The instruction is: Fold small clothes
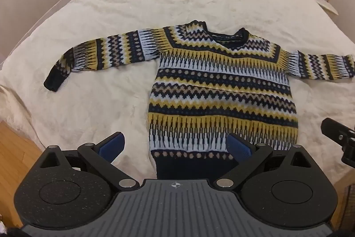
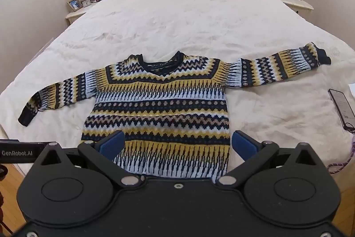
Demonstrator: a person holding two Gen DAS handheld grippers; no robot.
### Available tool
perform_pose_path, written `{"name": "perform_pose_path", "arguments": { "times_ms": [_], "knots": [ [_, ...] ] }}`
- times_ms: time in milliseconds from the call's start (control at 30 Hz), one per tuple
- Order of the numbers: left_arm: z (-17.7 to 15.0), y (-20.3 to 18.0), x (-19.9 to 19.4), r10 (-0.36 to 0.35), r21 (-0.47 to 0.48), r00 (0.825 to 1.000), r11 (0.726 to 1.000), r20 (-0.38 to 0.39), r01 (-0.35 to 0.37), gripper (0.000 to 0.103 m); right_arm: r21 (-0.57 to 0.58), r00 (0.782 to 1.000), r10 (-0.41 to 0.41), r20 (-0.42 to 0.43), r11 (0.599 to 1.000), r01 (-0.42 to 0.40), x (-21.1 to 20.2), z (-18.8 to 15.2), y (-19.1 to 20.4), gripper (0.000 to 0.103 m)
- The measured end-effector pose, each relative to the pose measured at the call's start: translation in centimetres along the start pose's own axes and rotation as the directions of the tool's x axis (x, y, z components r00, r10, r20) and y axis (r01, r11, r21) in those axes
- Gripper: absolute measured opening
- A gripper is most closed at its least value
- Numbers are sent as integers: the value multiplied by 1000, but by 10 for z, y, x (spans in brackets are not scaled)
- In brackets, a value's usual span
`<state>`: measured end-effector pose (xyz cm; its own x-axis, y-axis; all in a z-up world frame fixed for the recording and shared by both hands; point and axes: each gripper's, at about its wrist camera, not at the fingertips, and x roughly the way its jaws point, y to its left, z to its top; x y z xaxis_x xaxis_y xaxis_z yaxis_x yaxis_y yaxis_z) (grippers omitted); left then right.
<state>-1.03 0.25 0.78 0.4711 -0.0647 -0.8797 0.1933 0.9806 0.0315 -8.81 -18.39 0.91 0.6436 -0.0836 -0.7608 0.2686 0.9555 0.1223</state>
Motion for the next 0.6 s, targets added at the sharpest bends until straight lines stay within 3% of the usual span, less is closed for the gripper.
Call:
{"name": "perform_pose_path", "arguments": {
  "times_ms": [600],
  "knots": [
    [-3, -6, 2, 6, 21, 1000, 1000, -6, -6, 100, -16, 1000, -14, -26, 1000, 13, 3, 5, -1, 102]
  ]
}}
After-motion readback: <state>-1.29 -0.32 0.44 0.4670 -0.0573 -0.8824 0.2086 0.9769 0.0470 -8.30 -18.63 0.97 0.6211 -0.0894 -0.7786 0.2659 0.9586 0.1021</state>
